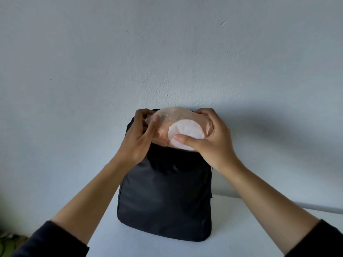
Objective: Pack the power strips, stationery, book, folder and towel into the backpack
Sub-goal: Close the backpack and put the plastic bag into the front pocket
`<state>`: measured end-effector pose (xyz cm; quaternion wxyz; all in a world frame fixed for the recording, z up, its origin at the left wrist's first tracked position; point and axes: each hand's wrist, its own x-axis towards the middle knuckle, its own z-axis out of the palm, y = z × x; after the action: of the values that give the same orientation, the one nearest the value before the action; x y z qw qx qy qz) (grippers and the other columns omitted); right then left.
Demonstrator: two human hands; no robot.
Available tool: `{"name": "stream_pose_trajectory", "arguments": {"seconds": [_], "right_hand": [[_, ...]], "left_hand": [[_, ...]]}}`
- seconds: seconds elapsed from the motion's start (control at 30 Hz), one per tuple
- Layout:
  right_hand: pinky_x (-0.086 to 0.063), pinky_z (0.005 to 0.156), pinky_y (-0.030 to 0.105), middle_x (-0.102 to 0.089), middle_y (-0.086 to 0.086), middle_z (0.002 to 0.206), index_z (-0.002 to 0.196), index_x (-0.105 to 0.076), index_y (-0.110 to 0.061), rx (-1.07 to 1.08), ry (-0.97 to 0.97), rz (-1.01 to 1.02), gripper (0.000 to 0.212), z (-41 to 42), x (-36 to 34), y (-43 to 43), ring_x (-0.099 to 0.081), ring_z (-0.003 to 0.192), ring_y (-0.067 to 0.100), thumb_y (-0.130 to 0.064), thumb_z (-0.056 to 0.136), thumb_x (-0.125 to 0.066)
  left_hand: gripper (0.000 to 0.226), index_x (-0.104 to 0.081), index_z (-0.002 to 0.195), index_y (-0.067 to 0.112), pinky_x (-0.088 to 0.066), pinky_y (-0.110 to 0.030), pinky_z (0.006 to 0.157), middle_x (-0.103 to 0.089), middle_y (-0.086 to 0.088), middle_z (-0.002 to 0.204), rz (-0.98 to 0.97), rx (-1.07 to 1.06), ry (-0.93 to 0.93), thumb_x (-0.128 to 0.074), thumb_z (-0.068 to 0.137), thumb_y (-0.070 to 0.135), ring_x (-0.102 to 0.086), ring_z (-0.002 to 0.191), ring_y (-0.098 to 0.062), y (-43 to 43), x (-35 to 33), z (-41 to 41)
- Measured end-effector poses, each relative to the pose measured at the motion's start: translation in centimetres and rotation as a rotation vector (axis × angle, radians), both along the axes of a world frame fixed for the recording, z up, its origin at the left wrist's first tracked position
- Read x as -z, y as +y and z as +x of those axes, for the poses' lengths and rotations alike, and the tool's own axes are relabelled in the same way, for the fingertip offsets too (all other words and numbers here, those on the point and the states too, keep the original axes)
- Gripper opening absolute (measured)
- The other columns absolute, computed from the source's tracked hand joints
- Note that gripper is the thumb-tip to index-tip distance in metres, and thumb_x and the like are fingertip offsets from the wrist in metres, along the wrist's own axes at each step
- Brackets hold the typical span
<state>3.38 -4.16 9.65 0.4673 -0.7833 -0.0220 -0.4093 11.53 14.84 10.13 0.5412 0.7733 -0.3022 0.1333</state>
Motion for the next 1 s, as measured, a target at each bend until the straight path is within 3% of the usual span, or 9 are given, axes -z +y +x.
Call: {"name": "stream_pose_trajectory", "arguments": {"seconds": [0.07,0.17,0.23,0.4,0.57,0.7,0.83,0.9,1.0], "right_hand": [[-0.044,0.072,0.010,-0.063,-0.007,0.109,0.115,-0.063,-0.030,0.059,-0.014,-0.115,0.070,1.2,0.0,-0.2,-0.058,0.087,0.005,-0.045,0.056,-0.098],[-0.042,0.070,0.016,-0.057,-0.006,0.103,0.114,-0.063,-0.031,0.094,0.052,-0.333,0.068,2.5,0.2,-0.4,-0.054,0.078,0.002,-0.045,0.057,-0.097],[-0.045,0.069,0.023,-0.054,-0.010,0.104,0.113,-0.060,-0.035,0.083,0.136,-0.461,0.065,2.8,0.2,-0.3,-0.054,0.078,-0.001,-0.045,0.059,-0.095],[-0.050,0.074,0.042,-0.053,-0.010,0.092,0.105,-0.058,-0.034,-0.031,0.445,-0.710,0.061,3.4,-1.9,0.2,-0.052,0.080,0.009,-0.048,0.057,-0.093],[-0.045,0.066,0.033,-0.059,-0.009,0.089,0.101,-0.059,-0.032,-0.125,0.601,-0.856,0.050,4.4,-2.8,0.9,-0.053,0.078,0.008,-0.044,0.064,-0.091],[-0.049,0.062,0.024,-0.065,-0.014,0.080,0.098,-0.062,-0.032,-0.242,0.659,-0.736,0.039,5.4,-2.1,1.9,-0.065,0.072,0.007,-0.023,0.068,-0.085],[-0.050,0.061,0.024,-0.068,-0.006,0.085,0.098,-0.064,-0.033,-0.331,0.707,-0.440,0.036,6.3,0.2,1.8,-0.063,0.067,0.007,-0.016,0.073,-0.082],[-0.050,0.060,0.022,-0.067,-0.003,0.088,0.104,-0.064,-0.029,-0.402,0.719,-0.263,0.035,6.3,1.1,1.8,-0.061,0.066,0.005,-0.015,0.077,-0.083],[-0.053,0.074,0.024,-0.067,-0.002,0.094,0.109,-0.063,-0.025,-0.455,0.664,-0.034,0.037,6.0,2.3,2.1,-0.061,0.078,0.006,-0.022,0.080,-0.086]], "left_hand": [[0.039,-0.046,0.121,0.037,-0.050,-0.015,0.073,-0.068,0.010,0.099,0.198,-0.005,0.004,-0.032,0.099,0.066,-0.065,0.086,0.003,0.7,0.4,1.3],[0.044,-0.051,0.107,0.025,-0.049,-0.037,0.072,-0.068,-0.006,0.084,0.543,-0.052,-0.046,-0.029,0.104,0.062,-0.066,0.077,-0.023,1.7,1.8,2.8],[0.052,-0.056,0.102,0.016,-0.043,-0.034,0.068,-0.066,-0.007,0.085,0.743,-0.044,-0.090,-0.027,0.106,0.059,-0.063,0.077,-0.026,2.3,2.6,3.4],[0.057,-0.050,0.067,0.010,-0.042,-0.029,0.061,-0.056,-0.008,0.065,0.940,0.095,-0.041,-0.040,0.106,0.050,-0.049,0.057,-0.015,3.7,2.3,3.3],[0.077,-0.056,0.064,0.007,-0.050,-0.039,0.070,-0.062,-0.015,0.080,0.836,0.102,-0.164,-0.045,0.085,0.080,-0.056,0.071,-0.028,4.8,1.1,3.2],[0.052,-0.060,0.067,0.019,-0.045,-0.032,0.065,-0.056,0.003,0.076,0.739,0.207,-0.272,-0.075,0.077,0.068,-0.051,0.070,-0.018,5.8,0.9,4.0],[0.025,-0.065,0.073,0.033,-0.046,-0.017,0.078,-0.060,0.014,0.101,0.496,0.280,-0.316,-0.086,0.077,0.044,-0.061,0.092,-0.014,6.3,1.8,4.8],[0.025,-0.061,0.076,0.034,-0.049,-0.021,0.082,-0.064,0.014,0.102,0.450,0.330,-0.302,-0.085,0.081,0.039,-0.063,0.096,-0.013,6.1,2.4,4.8],[0.024,-0.056,0.083,0.034,-0.051,-0.032,0.075,-0.062,0.013,0.090,0.471,0.310,-0.348,-0.076,0.088,0.044,-0.060,0.084,-0.013,5.7,3.2,4.6]]}}
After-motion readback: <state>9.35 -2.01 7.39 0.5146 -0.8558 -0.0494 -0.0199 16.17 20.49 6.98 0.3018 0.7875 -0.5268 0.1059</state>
